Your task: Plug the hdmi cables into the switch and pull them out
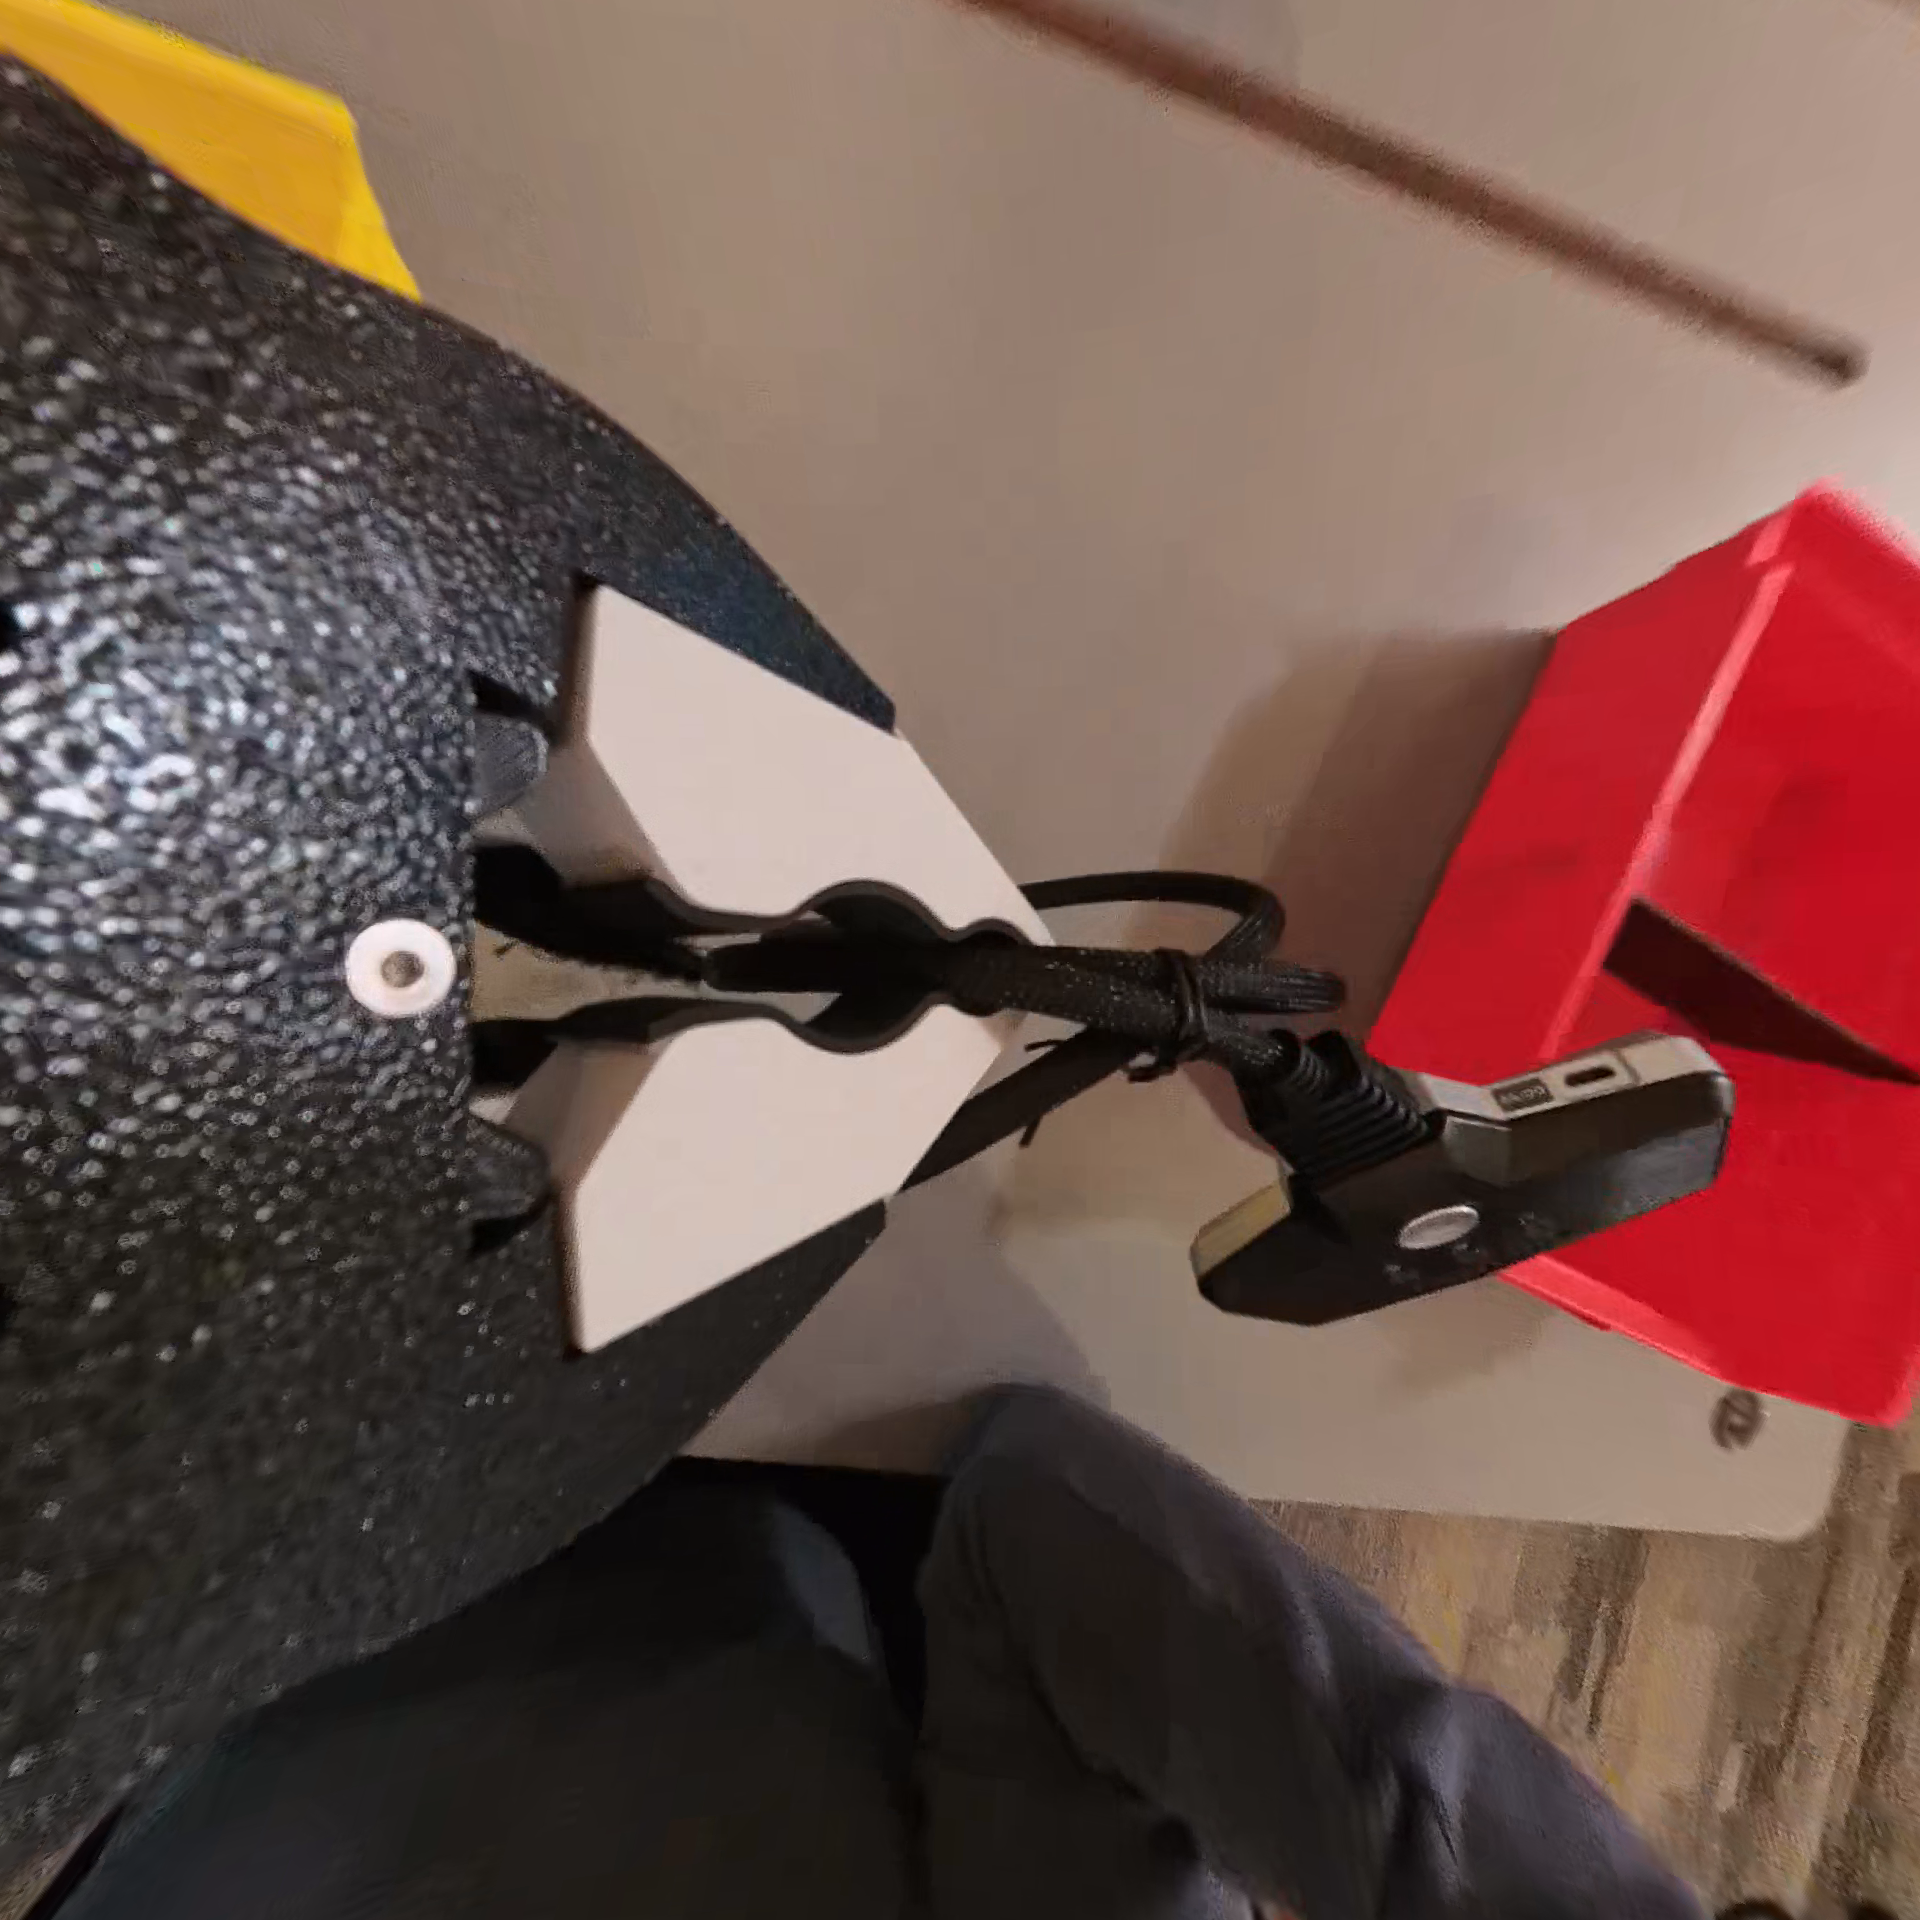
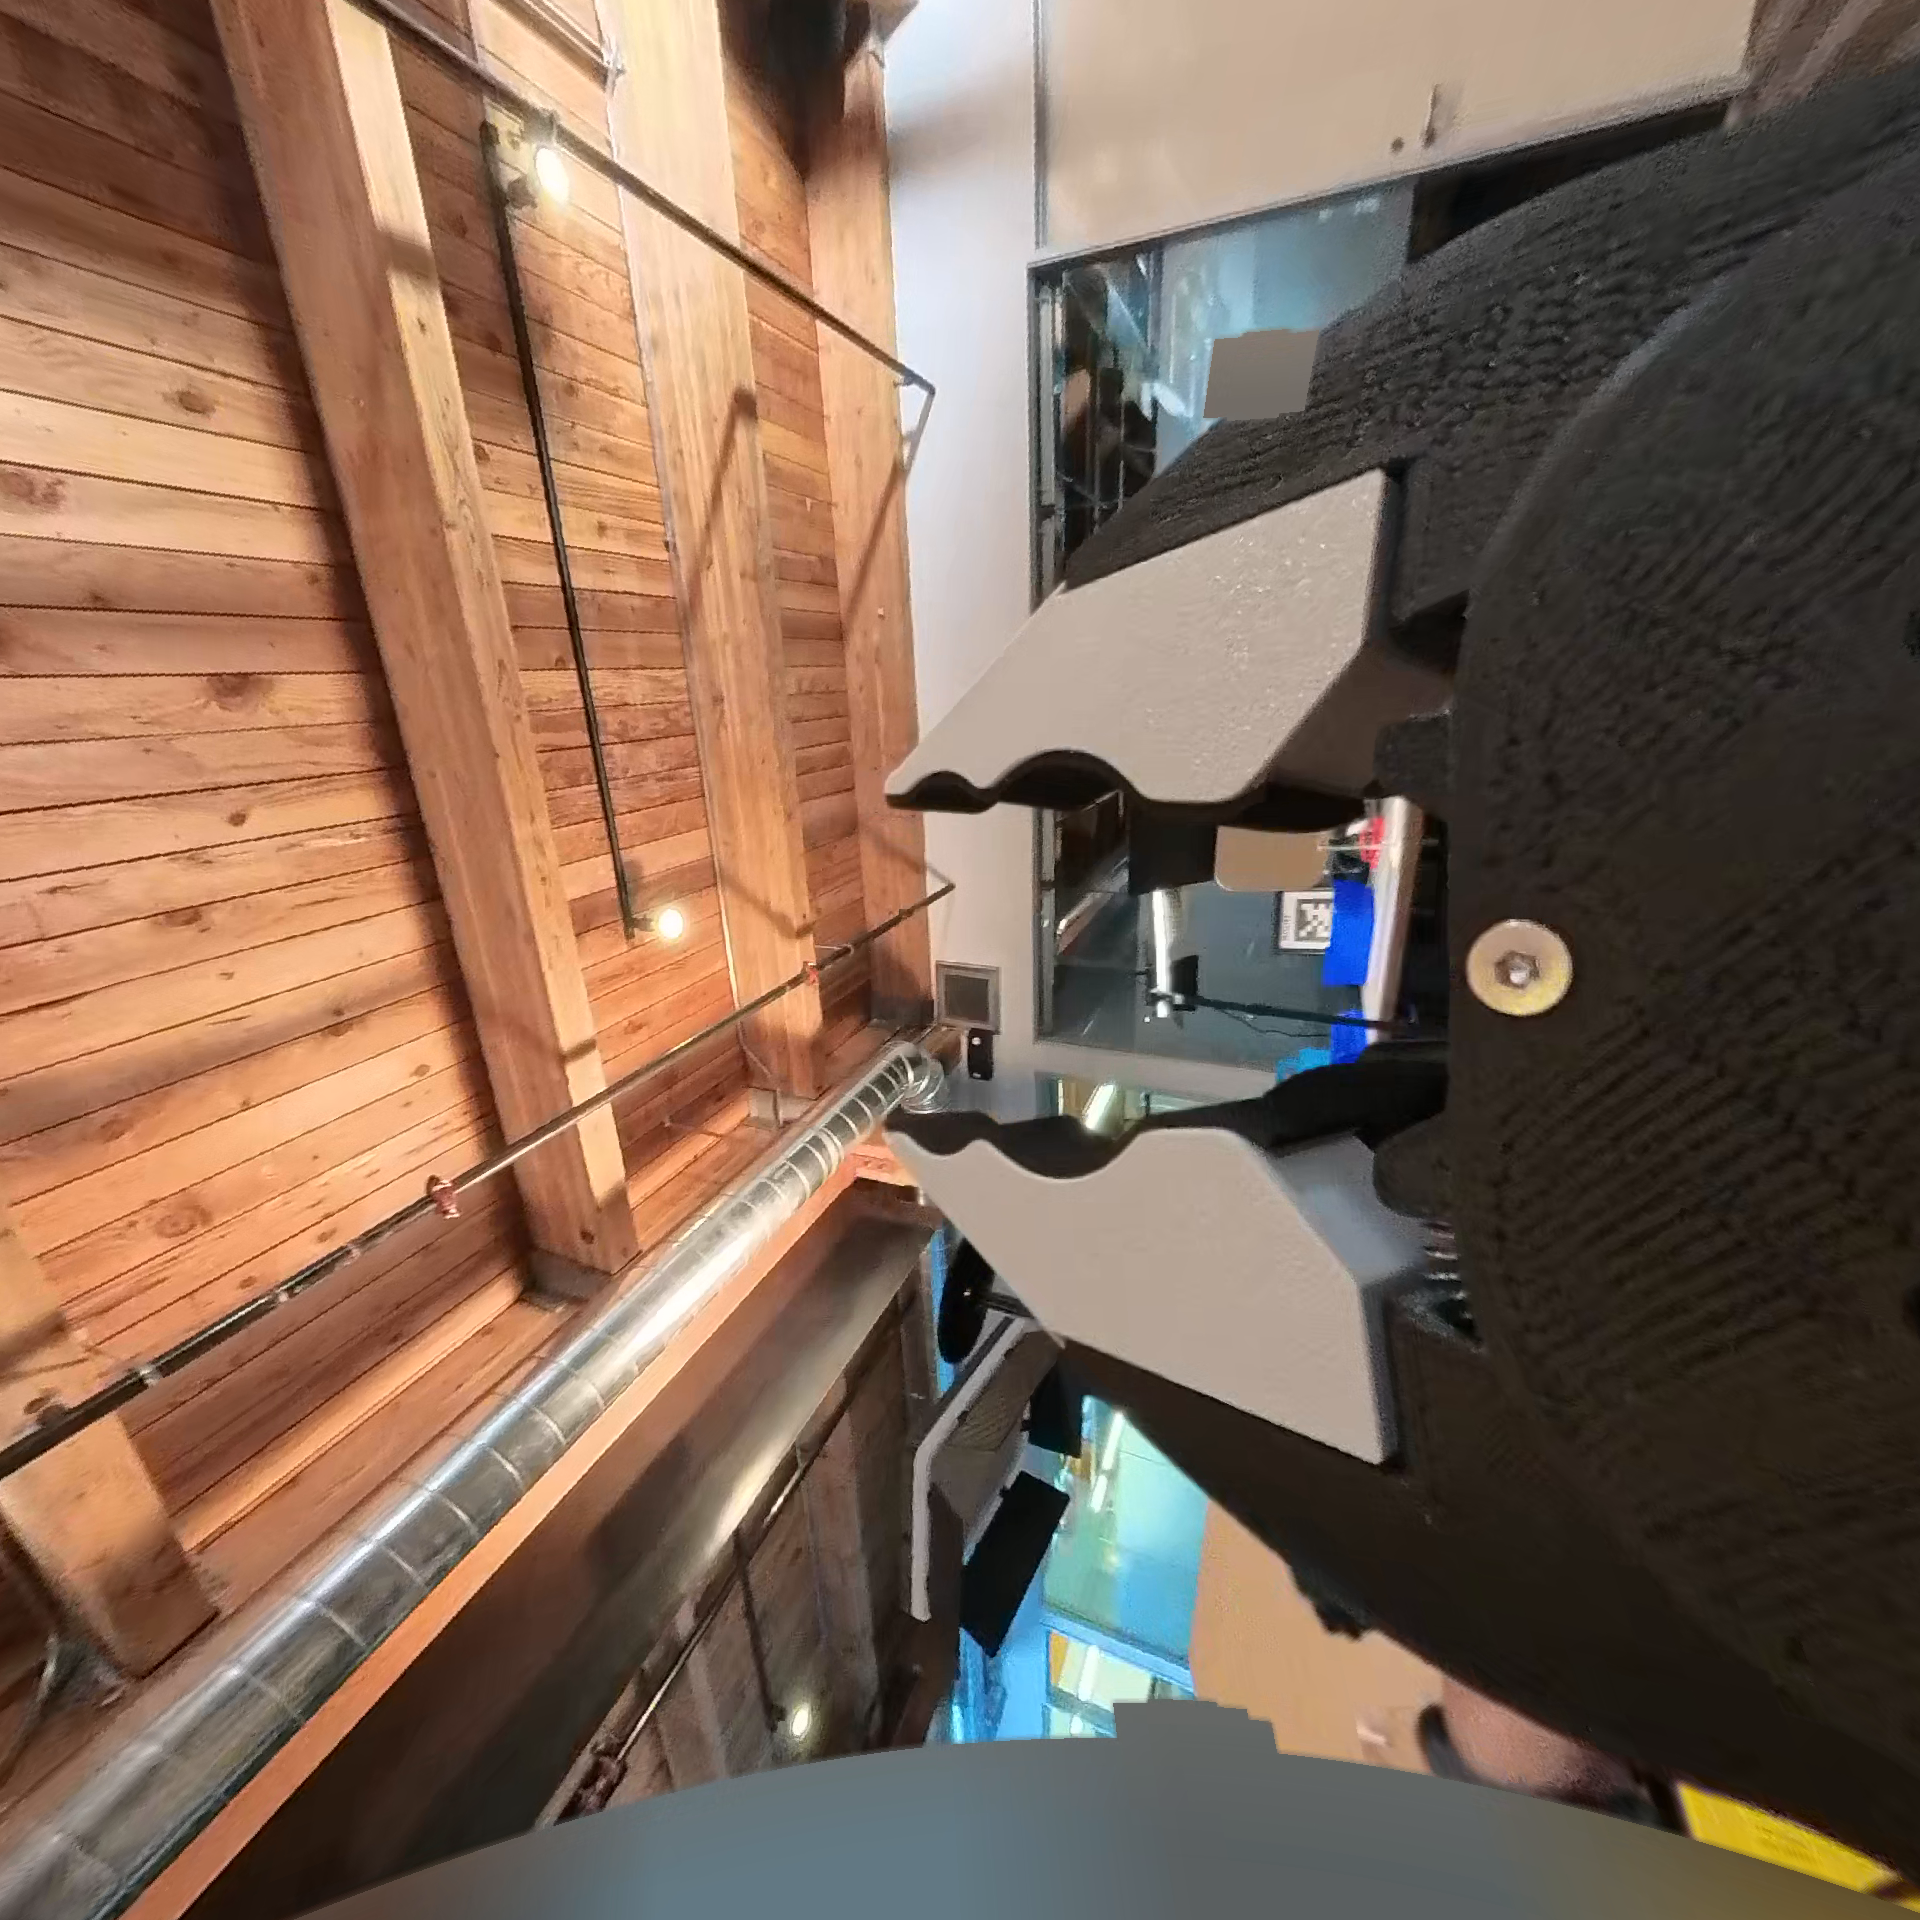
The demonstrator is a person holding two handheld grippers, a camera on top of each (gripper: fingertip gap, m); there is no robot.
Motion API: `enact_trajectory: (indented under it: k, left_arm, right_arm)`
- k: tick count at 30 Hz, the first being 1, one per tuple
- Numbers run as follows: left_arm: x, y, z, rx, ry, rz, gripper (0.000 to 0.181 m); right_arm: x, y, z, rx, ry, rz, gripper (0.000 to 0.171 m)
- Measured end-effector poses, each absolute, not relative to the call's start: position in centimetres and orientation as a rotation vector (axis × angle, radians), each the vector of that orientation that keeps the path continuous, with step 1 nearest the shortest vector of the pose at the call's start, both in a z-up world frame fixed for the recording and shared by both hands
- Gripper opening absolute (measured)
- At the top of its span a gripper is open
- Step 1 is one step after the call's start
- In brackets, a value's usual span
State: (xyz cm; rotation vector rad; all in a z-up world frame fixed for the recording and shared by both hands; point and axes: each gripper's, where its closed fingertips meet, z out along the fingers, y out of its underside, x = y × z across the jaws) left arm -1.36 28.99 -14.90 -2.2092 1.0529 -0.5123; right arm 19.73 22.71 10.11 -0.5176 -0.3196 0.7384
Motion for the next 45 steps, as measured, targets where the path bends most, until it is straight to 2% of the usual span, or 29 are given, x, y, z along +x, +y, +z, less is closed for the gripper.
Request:
enact_trajectory:
  k: [10, 14, 15, 17, 18, 20, 21, 29, 33, 37, 42, 45]
  left_arm:
    - [-4.7, 35.0, -25.4, -2.532, 0.841, -0.452, 0.000]
    - [-5.6, 37.6, -25.3, -2.504, 0.659, -0.476, 0.006]
    - [-6.1, 38.2, -25.1, -2.478, 0.639, -0.437, 0.016]
    - [-8.5, 39.1, -24.9, -2.471, 0.606, -0.245, 0.062]
    - [-9.6, 39.1, -24.8, -2.476, 0.607, -0.167, 0.076]
    - [-11.6, 38.6, -23.8, -2.474, 0.607, -0.060, 0.093]
    - [-12.3, 38.1, -23.0, -2.455, 0.619, -0.032, 0.094]
    - [-20.6, 30.0, -13.6, -2.218, 0.652, 0.388, 0.077]
    - [-24.5, 23.8, -11.6, -2.154, 0.555, 0.523, 0.070]
    - [-26.0, 19.2, -13.2, -2.095, 0.529, 0.513, 0.060]
    - [-28.2, 17.1, -18.0, -2.072, 0.532, 0.679, 0.041]
    - [-29.6, 17.0, -20.9, -2.135, 0.522, 0.796, 0.039]
  right_arm:
    - [17.7, 25.6, 9.3, -0.618, -0.392, 0.798, 0.056]
    - [16.8, 26.4, 9.0, -0.646, -0.415, 0.818, 0.056]
    - [16.6, 26.6, 9.0, -0.650, -0.420, 0.823, 0.056]
    - [16.3, 26.8, 8.9, -0.661, -0.431, 0.826, 0.056]
    - [16.2, 26.9, 8.8, -0.667, -0.436, 0.825, 0.056]
    - [15.9, 27.1, 8.7, -0.676, -0.444, 0.827, 0.056]
    - [15.8, 27.2, 8.6, -0.680, -0.449, 0.830, 0.056]
    - [14.9, 27.6, 8.3, -0.703, -0.478, 0.843, 0.056]
    - [14.5, 27.9, 8.1, -0.714, -0.488, 0.850, 0.055]
    - [14.0, 27.9, 8.1, -0.717, -0.493, 0.869, 0.054]
    - [12.6, 27.8, 7.9, -0.735, -0.526, 0.867, 0.054]
    - [11.6, 27.8, 7.7, -0.751, -0.553, 0.860, 0.054]
